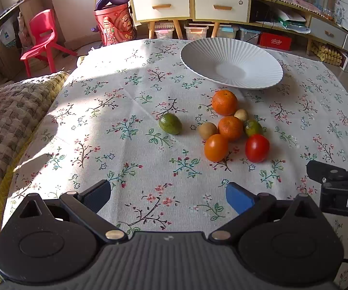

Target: Organize fruits

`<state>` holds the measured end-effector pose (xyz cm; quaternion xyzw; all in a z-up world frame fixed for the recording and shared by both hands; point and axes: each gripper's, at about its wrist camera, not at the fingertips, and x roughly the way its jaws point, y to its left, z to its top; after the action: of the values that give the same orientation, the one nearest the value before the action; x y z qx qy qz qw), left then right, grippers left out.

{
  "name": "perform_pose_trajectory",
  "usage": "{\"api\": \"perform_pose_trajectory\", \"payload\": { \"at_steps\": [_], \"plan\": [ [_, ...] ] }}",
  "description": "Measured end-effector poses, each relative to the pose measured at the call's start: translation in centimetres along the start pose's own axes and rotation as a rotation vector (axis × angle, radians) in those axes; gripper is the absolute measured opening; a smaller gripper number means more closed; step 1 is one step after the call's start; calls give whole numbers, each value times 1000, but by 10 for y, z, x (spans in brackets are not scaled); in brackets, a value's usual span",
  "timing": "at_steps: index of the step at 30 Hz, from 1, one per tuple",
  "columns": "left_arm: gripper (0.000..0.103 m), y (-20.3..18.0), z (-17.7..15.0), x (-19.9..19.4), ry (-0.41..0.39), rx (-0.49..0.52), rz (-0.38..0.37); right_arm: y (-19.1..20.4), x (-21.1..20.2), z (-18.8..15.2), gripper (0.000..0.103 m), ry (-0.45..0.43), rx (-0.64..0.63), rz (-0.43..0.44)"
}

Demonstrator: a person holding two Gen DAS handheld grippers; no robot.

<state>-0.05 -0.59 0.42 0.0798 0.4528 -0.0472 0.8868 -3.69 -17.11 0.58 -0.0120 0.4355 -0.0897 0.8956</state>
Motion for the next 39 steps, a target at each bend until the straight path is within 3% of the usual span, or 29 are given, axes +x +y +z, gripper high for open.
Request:
{"api": "perform_pose_trajectory", "payload": {
  "at_steps": [33,39],
  "plan": [
    [92,4,2,2,-3,-14,-10,-4,6,-1,103,19,29,28],
    [92,16,2,15,-23,-40,-72,-13,15,-3,103,-13,81,65]
  ]
}}
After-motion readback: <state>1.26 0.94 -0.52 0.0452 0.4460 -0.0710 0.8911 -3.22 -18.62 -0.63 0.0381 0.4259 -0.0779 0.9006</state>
